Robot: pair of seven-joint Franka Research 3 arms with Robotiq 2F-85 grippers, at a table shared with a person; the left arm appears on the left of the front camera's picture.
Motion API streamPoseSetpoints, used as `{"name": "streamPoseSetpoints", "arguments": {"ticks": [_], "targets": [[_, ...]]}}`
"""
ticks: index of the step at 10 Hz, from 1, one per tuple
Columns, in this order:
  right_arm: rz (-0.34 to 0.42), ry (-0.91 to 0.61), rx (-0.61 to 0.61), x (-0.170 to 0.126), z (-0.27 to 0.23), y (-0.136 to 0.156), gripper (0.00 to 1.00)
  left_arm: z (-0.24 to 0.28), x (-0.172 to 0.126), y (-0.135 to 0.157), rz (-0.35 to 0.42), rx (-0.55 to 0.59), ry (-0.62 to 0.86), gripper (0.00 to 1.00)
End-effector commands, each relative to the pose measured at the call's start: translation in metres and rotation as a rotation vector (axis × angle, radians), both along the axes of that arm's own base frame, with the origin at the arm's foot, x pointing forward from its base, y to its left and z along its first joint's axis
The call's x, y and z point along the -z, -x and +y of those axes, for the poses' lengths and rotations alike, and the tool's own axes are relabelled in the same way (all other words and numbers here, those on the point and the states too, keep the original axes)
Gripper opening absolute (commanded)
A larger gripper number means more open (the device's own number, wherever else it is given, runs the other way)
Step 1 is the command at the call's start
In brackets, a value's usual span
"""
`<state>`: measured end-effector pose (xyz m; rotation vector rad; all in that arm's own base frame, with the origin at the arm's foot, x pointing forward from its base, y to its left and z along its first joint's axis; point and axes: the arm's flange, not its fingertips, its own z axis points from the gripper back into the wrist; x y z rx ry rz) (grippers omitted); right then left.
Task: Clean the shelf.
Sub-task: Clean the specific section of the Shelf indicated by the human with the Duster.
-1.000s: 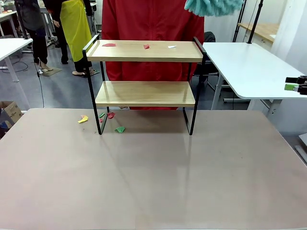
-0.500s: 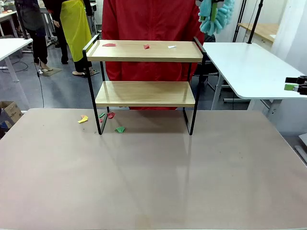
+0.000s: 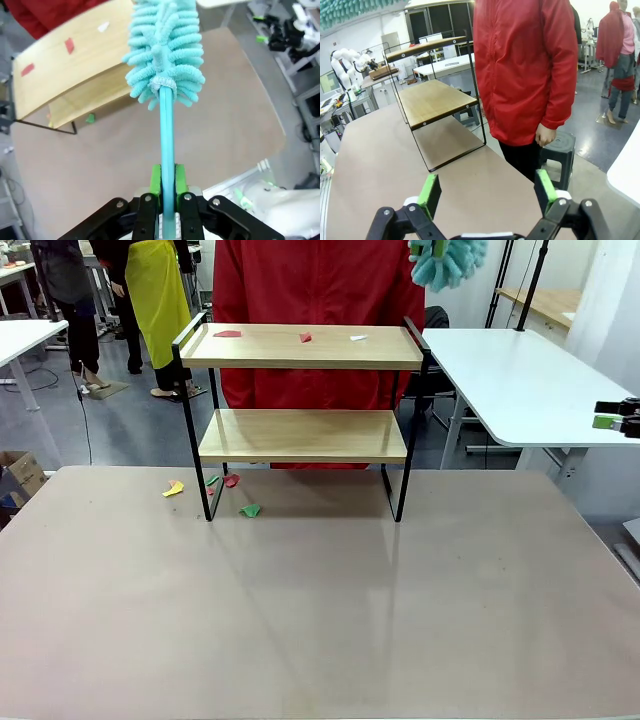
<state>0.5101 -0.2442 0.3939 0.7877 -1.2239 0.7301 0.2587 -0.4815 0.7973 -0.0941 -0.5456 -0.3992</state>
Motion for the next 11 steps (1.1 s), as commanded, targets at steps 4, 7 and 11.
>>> {"name": "streamPoseSetpoints", "arguments": {"ticks": [4,7,11], "targets": [[-0.005,0.0,-0.001,-0.003,0.003,0.001,1.0,-0.058,0.034,-0.003,-0.109,-0.295,-0.006,0.13],[-0.005,0.0,-0.001,-0.003,0.003,0.001,1.0,-0.075,0.064,-0.022,-0.067,-0.396,0.062,0.13],[-0.005,0.0,-0.001,-0.003,0.003,0.001,1.0,-0.082,0.09,-0.047,-0.015,-0.389,0.081,0.13]]}}
